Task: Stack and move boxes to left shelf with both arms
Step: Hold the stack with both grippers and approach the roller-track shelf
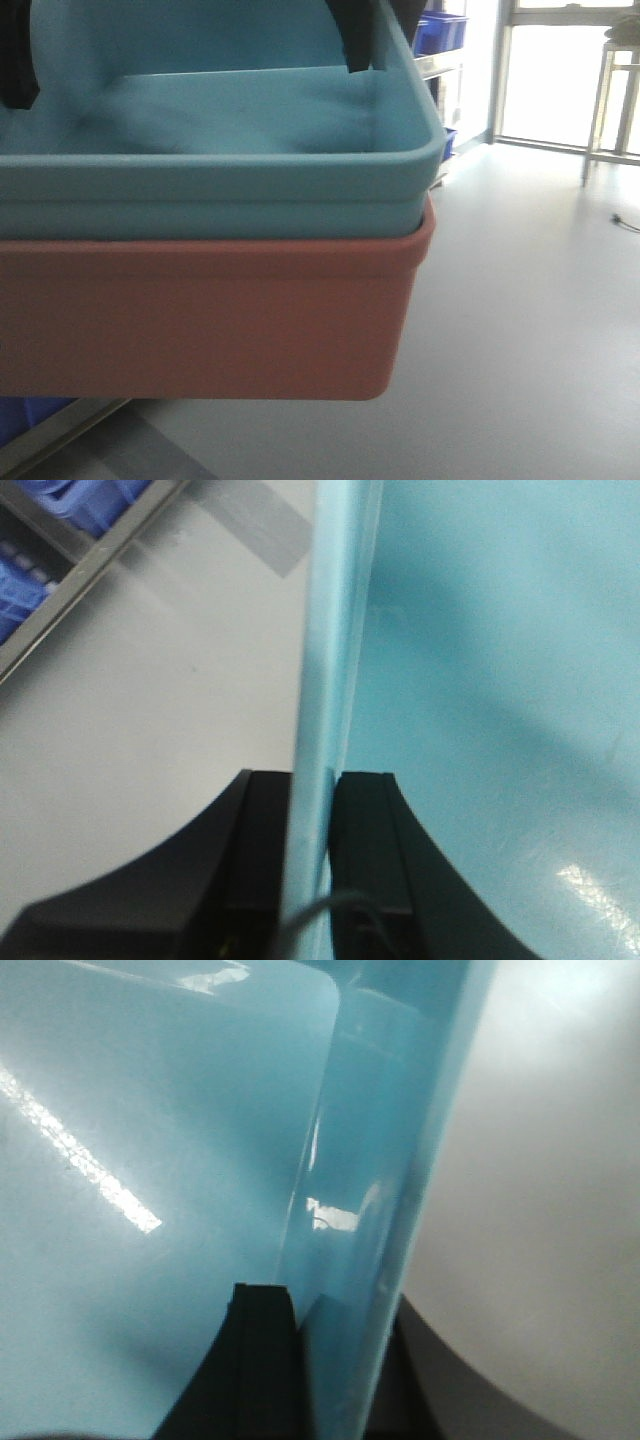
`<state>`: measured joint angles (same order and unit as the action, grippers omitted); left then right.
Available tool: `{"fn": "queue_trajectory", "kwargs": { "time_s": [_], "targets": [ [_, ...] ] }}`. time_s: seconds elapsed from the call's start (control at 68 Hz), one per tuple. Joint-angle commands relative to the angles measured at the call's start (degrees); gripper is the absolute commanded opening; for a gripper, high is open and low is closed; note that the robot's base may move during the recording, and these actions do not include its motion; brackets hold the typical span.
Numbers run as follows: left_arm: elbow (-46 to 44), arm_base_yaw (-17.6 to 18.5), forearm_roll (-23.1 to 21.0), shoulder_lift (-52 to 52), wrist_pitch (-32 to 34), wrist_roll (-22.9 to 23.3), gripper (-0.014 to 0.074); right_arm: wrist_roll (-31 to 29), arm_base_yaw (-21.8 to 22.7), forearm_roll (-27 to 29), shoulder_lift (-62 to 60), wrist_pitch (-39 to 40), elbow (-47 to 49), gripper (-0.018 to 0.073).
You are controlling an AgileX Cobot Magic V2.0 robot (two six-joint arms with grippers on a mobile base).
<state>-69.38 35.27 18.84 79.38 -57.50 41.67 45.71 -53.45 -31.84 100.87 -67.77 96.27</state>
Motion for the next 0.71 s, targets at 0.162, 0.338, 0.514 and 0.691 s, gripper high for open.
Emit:
{"fn": "queue_trajectory", "kwargs": {
  "time_s": [0.162, 0.338, 0.514, 0.691],
  "targets": [
    [-2.86, 1.75, -5.18, -1.91, 12.68, 0.9, -0.001, -0.86, -2.02, 3.55, -2.59, 12.02, 2.33, 0.0055],
    [-2.86, 1.75, -5.18, -1.91, 12.68, 0.9, -0.001, -0.86, -2.02, 3.55, -2.59, 12.02, 2.33, 0.0055],
    [-2.86, 1.75, -5.18, -1.91, 12.68, 0.9, -0.001, -0.86, -2.02, 3.55, -2.59, 12.02, 2.33, 0.0055],
    [-2.86, 1.75, -5.18, -1.91, 12.68, 0.9, -0.001, -0.86, -2.02, 3.55, -2.59, 12.02, 2.33, 0.0055]
  ]
}}
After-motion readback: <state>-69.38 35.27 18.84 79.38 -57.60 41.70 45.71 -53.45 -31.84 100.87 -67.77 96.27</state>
